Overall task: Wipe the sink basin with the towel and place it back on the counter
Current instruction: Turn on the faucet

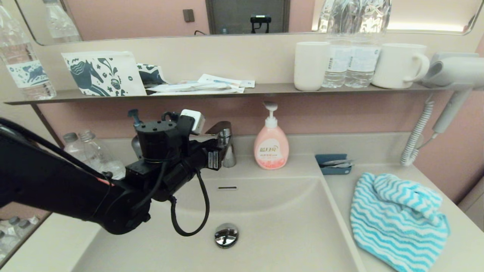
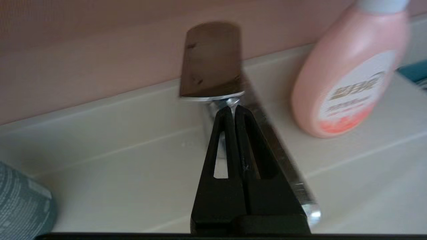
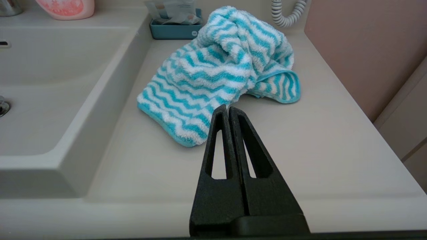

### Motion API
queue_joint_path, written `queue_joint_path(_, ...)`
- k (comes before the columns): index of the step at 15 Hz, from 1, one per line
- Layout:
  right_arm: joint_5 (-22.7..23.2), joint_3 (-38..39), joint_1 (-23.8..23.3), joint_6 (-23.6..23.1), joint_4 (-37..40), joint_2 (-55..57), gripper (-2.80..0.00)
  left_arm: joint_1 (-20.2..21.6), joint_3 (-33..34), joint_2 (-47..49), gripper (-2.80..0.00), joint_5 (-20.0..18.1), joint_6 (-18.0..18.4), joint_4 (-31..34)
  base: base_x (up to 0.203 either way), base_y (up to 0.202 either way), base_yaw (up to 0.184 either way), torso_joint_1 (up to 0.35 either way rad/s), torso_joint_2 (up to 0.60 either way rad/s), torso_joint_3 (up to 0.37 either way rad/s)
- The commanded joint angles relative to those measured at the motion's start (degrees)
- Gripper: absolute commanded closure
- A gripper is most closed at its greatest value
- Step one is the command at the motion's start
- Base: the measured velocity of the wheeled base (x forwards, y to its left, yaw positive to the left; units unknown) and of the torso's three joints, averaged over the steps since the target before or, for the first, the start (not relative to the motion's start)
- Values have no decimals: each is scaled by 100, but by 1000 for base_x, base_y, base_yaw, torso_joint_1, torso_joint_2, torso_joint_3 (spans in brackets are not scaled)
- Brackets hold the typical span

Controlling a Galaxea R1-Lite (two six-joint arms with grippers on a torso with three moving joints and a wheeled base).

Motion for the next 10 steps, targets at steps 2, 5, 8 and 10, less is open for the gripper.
queue_joint_path(2,2,0,3,-2,0,5,0,119,-26,91,0,6,70,-86,0,0,0,0,0,0)
queue_joint_path(5,2,0,3,-2,0,5,0,202,-135,52,0,6,108,-132,0,0,0,0,0,0)
queue_joint_path(8,2,0,3,-2,0,5,0,454,-329,28,0,-73,513,-123,0,0,0,0,0,0)
queue_joint_path(10,2,0,3,-2,0,5,0,411,-316,-110,0,-73,530,-107,0,0,0,0,0,0)
